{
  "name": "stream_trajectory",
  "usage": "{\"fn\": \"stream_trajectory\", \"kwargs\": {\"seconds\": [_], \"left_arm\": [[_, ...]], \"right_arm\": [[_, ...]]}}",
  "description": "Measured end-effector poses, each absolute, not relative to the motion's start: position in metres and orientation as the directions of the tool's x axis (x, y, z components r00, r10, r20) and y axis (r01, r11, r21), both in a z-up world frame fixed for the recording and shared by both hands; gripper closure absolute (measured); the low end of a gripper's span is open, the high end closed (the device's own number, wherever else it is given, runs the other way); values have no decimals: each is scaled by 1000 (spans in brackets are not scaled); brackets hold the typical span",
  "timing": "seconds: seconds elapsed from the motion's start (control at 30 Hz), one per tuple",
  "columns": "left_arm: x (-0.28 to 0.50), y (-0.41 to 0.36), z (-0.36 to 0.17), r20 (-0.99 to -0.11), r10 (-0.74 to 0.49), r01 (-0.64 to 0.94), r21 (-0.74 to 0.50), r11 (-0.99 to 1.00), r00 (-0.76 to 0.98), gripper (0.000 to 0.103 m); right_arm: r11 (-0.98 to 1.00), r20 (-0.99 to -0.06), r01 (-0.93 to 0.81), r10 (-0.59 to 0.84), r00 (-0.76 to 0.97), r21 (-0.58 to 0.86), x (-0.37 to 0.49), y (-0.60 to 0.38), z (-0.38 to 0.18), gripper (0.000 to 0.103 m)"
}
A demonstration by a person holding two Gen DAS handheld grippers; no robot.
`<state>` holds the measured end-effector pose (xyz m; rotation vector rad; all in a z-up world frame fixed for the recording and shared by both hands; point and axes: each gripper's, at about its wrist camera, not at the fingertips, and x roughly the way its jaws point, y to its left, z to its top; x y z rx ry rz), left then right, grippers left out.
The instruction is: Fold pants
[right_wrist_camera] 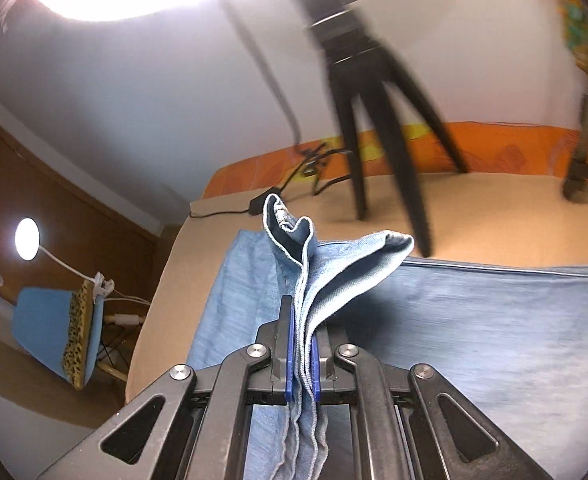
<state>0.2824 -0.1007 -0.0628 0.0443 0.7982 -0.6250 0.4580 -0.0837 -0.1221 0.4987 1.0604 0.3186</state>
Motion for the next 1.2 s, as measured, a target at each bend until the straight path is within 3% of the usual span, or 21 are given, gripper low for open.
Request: {"fn": "stream_trajectory", "kwargs": {"seconds": [0.4,1.2], "left_arm": [[316,-163,-75,-669,-588,623,-234,747,454,89],[307,-298,-71,-630,-718,768,-291,571,296,89]], "right_arm": [[839,-740,48,449,501,542,430,-167,-115,99],[846,-751,153,353,558,511,365,-348,-100,99]]}}
